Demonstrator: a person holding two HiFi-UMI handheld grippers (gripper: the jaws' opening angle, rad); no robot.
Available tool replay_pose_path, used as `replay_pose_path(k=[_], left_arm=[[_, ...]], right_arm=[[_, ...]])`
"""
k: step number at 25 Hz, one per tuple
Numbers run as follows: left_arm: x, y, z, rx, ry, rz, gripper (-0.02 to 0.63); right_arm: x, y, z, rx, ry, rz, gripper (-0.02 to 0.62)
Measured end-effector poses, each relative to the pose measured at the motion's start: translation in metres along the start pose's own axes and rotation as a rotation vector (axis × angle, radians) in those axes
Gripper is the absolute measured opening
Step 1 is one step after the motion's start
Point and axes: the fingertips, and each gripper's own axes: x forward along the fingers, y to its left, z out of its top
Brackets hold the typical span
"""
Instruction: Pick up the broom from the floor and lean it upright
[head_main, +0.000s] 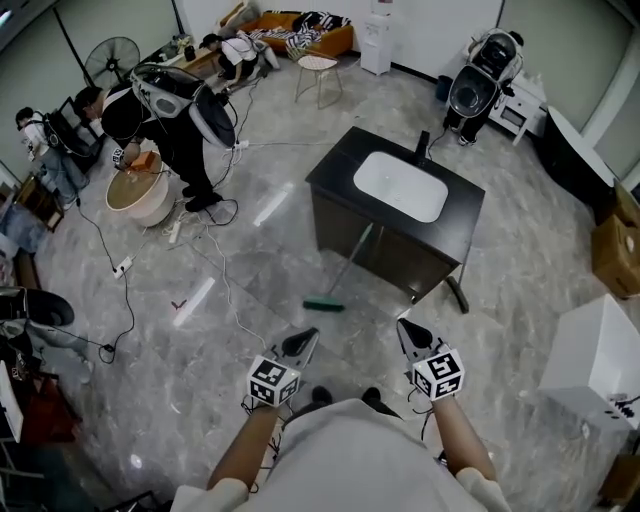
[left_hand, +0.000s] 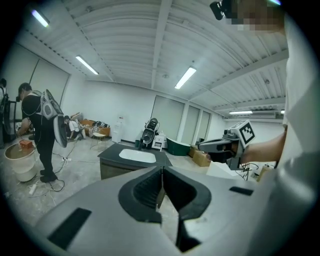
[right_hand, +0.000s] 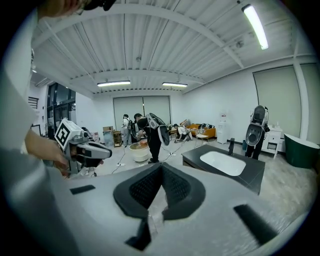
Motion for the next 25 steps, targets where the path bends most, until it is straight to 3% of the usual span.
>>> replay_pose_path(k=[8,25], left_arm=[[0.018,-0.016,0.014,0.025,-0.021,0.021,0.011],[0.039,-0.025,0.028,0.015,-0.062,0.062,0.011]], right_arm=[[-0.014,-0.026,0.016,0.017,-0.034,0.014,-0.002],[-0.02,-0.046,0.009,0.008,-0.042,0.053,-0.002]])
